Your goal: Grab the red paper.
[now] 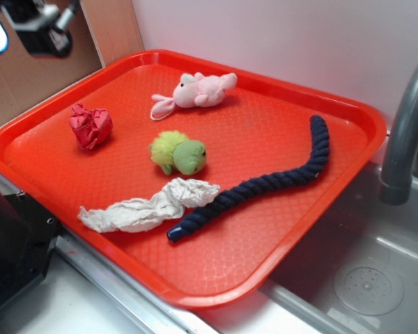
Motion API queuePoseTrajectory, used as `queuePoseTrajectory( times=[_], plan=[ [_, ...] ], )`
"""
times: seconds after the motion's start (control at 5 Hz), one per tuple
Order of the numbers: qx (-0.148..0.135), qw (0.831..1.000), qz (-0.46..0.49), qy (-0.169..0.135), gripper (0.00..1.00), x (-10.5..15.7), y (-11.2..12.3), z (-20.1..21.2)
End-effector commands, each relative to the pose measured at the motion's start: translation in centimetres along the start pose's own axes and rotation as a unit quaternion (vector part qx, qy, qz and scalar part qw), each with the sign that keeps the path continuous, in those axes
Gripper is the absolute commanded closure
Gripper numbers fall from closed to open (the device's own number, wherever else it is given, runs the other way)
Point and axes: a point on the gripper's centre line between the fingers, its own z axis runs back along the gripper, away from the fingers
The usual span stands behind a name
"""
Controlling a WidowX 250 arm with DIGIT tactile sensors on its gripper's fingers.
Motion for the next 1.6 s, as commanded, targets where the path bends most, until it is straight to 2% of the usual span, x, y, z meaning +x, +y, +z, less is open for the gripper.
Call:
queuePoseTrajectory(
  times=[0.0, 0.2, 0.4, 0.8, 1.0, 1.2, 1.4],
  plan=[
    [0.039, 0.995, 0.071, -0.050, 0.00, 2.2, 1.9, -5.3],
    [0.050, 0.994, 0.085, -0.041, 0.00, 3.0, 2.4, -8.1],
    [0.056, 0.993, 0.094, -0.049, 0.00, 4.1, 2.7, -10.7],
    [0.053, 0.994, 0.086, -0.033, 0.00, 5.4, 2.7, -13.5],
    [0.068, 0.993, 0.089, -0.033, 0.25, 5.5, 2.9, -14.2],
    [0.069, 0.993, 0.094, -0.035, 1.00, 5.3, 2.9, -14.2],
    [0.071, 0.992, 0.094, -0.037, 1.00, 5.3, 2.8, -14.1]
  ],
)
